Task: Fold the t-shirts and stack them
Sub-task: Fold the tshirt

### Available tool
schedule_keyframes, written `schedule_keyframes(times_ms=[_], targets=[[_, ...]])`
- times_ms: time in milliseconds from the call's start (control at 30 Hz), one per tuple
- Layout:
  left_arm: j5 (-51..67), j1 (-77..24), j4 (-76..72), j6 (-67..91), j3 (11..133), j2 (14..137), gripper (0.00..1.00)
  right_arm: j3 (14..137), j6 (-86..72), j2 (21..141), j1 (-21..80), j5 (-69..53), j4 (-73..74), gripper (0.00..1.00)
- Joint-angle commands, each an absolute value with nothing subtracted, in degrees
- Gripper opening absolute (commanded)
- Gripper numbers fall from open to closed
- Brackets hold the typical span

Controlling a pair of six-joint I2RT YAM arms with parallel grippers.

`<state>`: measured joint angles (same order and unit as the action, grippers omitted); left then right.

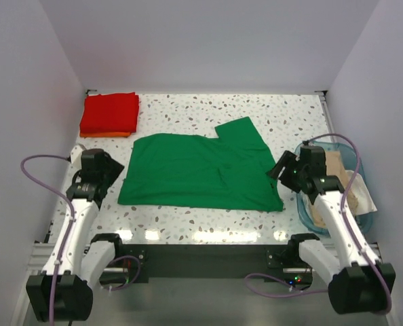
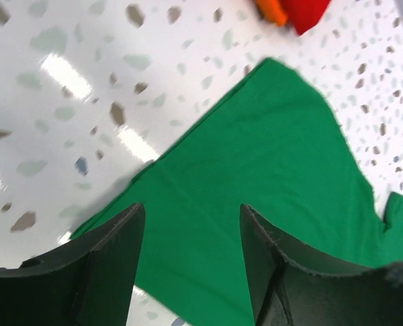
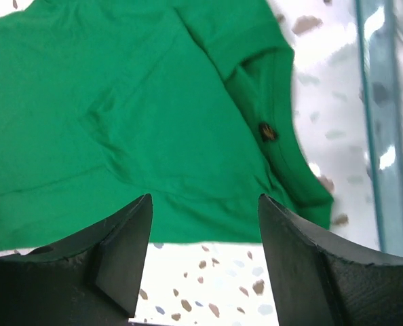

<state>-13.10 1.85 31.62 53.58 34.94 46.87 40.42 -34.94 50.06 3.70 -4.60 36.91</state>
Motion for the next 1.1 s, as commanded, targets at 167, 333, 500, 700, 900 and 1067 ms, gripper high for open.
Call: schedule_keyframes(times_ms=[167,333,500,700,900,1067], targets=[[-12.4,-0.7,17.9,42.6,51.8,72.7,0.56,56.1,-30.2,73.5,7.3,-4.6,19.7,0.66],[-13.4,-1.7,14.6,40.7,58.6,85.1,0.50,67.3,-25.6,87.3,9.7,-1.0,18.9,0.64],[-14.0,-2.7,15.0,39.0,67.7,96.4,0.48,75.2,-23.6,96.7,10.0,-0.2,18.1,0.64],[-14.7,-2.8,14.9,37.0,74.5,105.0,0.53,88.4,-20.9,109.1,10.5,2.9,19.2,0.63],[-14.2,-2.9,13.5,33.8,78.2,110.1,0.56,99.1,-18.7,119.9,11.8,9.7,20.5,0.63],[-13.4,-3.2,13.7,30.8,81.2,113.7,0.56,107.5,-17.8,127.8,12.6,12.5,24.1,0.62]])
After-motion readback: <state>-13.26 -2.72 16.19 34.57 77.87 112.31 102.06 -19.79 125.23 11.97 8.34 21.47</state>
